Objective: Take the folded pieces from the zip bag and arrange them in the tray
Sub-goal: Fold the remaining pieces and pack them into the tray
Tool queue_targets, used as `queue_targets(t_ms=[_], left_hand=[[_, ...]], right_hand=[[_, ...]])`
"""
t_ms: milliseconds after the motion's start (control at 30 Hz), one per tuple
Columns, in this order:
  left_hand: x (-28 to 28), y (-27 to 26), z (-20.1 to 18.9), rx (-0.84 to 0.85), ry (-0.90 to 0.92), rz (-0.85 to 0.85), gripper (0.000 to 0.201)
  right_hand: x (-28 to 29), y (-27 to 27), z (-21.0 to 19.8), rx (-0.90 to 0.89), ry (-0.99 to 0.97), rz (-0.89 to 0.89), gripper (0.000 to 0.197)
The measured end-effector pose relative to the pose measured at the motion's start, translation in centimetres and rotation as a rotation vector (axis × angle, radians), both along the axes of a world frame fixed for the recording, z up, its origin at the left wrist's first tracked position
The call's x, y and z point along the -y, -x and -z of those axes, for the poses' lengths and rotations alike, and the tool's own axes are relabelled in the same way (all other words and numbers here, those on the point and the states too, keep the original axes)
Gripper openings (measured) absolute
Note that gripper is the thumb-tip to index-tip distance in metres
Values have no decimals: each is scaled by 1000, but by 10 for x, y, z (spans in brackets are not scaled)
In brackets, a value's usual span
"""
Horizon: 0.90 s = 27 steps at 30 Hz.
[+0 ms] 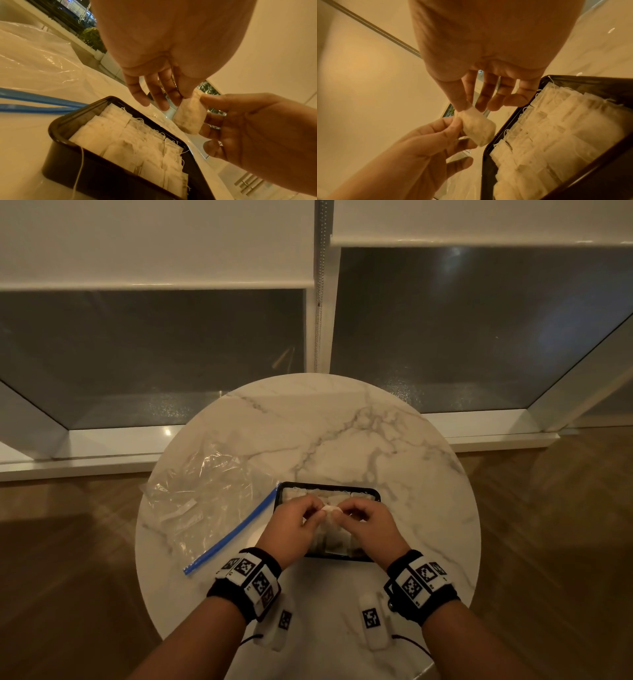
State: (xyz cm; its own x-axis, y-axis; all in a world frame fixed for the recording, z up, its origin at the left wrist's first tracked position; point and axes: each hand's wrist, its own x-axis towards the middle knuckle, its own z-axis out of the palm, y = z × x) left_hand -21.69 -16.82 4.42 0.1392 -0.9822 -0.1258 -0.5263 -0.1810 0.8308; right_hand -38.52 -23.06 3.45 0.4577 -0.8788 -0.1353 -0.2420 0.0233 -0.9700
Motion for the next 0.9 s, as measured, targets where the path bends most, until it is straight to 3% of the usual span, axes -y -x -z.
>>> queue_targets(t_ms=[167, 333, 467, 667, 900], left_hand=[[-2, 4, 4, -45, 22, -57, 7], [-12, -2, 15, 34, -61, -219, 11], [-21, -9, 32, 222, -120, -126, 15], [-37, -1, 58, 574, -55, 158, 27], [-43, 5, 72, 629, -118, 231, 33]], right_hand=[[4, 3, 5, -51, 0, -75, 6], [10, 5, 12, 15, -22, 205, 14], [8, 4, 21, -95, -75, 6, 13], [5, -2, 45, -238, -122, 61, 8], [3, -10, 64, -429, -185, 2, 10]])
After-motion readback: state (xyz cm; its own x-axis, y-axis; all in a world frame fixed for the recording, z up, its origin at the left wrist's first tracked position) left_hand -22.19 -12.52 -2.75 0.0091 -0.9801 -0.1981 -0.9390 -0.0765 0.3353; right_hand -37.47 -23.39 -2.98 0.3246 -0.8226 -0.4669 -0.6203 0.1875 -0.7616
